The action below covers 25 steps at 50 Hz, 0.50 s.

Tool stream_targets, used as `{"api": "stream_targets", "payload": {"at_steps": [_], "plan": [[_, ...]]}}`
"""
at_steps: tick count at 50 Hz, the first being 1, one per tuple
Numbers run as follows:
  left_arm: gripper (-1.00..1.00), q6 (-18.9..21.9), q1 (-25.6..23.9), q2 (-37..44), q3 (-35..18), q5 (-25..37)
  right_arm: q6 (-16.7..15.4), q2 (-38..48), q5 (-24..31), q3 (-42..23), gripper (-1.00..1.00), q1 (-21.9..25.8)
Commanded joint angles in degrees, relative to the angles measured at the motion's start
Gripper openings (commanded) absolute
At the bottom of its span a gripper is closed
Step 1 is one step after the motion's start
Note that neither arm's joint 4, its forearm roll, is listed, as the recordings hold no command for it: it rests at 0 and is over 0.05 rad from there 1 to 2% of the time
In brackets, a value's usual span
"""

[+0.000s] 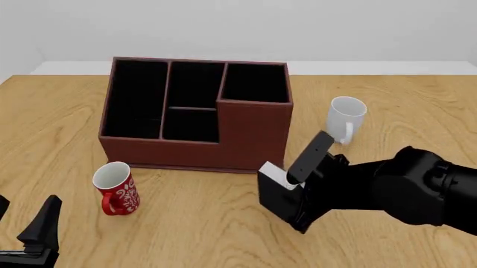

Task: Pick up the book and place it in the right compartment of the caddy.

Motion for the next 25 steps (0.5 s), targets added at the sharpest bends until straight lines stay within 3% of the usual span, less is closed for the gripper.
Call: {"api": "stream_targets", "payload": {"at_steps": [1, 9, 16, 25], "plan": [[1.0, 0.0, 0.0, 0.0, 0.0, 0.0, 1.3, -4.6, 4.9, -4.4, -1.0, 2.4], [1.0, 0.0, 0.0, 0.0, 0.0, 0.0, 4.5, -7.7, 7.9, -8.3, -1.0, 2.3], [1.0, 0.0, 0.0, 0.0, 0.0, 0.0, 5.3, -8.9, 12.1, -12.4, -1.0, 2.3], [1.0, 0.0, 0.0, 0.0, 0.0, 0.0, 7.4, -9.1, 18.7, -21.9, -1.0, 3.9]]}}
